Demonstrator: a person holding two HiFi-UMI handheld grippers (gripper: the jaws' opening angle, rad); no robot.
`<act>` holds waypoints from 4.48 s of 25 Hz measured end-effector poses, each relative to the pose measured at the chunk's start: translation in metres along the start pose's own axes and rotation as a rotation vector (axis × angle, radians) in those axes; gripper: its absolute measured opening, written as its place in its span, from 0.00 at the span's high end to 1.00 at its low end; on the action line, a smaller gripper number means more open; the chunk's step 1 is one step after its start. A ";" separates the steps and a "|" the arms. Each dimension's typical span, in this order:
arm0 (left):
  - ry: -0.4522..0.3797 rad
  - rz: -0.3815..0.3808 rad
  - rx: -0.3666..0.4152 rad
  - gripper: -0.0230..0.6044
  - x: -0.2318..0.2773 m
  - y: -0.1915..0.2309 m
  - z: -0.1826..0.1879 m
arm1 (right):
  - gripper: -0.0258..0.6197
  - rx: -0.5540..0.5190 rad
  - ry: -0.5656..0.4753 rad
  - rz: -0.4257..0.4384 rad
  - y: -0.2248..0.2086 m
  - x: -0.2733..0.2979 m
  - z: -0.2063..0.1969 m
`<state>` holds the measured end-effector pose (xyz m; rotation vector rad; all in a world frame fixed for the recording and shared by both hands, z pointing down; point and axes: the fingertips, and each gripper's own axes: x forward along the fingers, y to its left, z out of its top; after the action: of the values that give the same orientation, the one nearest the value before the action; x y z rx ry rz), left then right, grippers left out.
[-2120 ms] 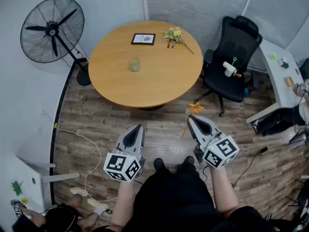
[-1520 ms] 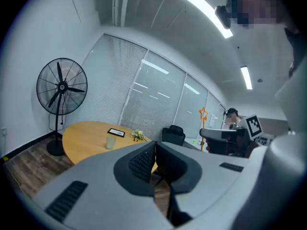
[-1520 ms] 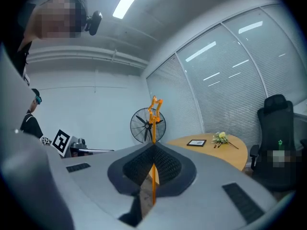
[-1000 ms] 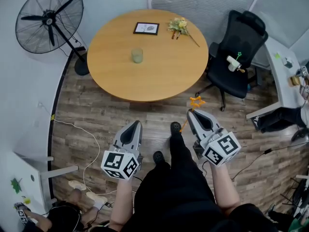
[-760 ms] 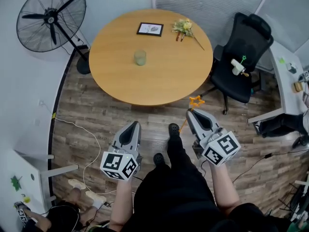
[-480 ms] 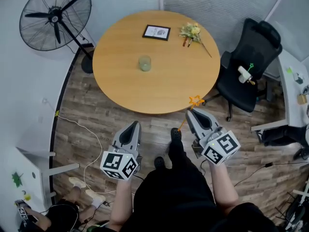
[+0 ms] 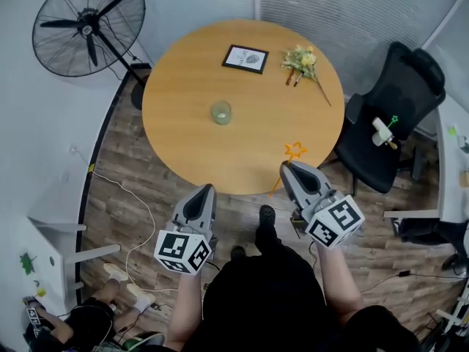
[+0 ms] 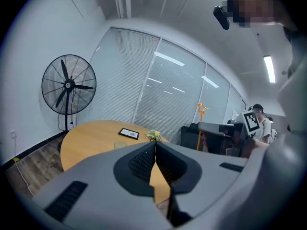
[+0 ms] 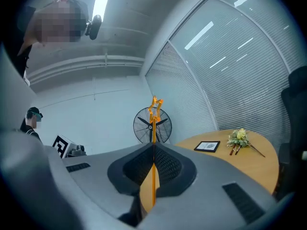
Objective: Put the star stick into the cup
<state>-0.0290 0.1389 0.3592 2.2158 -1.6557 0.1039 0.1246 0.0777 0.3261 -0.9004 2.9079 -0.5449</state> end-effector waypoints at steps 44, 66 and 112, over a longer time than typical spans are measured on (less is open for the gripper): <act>0.038 -0.068 -0.043 0.97 0.145 0.086 0.044 | 0.94 0.029 0.042 -0.024 -0.095 0.149 0.029; 0.138 -0.283 -0.067 0.96 0.193 0.168 0.039 | 0.94 0.060 0.054 -0.213 -0.104 0.240 0.010; 0.279 -0.230 -0.131 0.97 0.223 0.191 0.002 | 0.94 0.204 0.140 -0.137 -0.175 0.350 -0.052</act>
<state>-0.1400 -0.1109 0.4667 2.1617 -1.2187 0.2261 -0.0789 -0.2349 0.4546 -1.0775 2.8535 -0.9306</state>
